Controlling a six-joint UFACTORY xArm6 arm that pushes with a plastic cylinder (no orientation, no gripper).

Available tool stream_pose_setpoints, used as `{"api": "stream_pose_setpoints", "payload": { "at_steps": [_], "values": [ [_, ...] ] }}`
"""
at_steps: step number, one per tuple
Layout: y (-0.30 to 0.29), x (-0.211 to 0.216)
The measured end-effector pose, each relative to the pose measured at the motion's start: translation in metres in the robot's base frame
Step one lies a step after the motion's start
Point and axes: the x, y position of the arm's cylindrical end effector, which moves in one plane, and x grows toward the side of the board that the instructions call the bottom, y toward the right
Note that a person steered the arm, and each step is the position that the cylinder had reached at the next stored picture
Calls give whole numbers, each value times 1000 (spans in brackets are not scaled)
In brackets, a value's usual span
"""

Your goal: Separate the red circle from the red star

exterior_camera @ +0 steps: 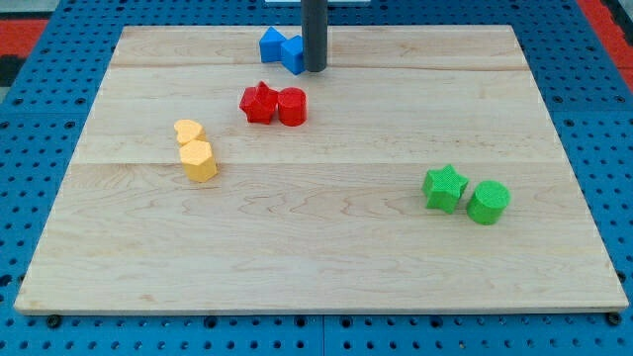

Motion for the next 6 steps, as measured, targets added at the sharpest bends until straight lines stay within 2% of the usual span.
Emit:
{"api": "stream_pose_setpoints", "payload": {
  "at_steps": [4,6],
  "values": [
    [-5,6],
    [-27,59]
  ]
}}
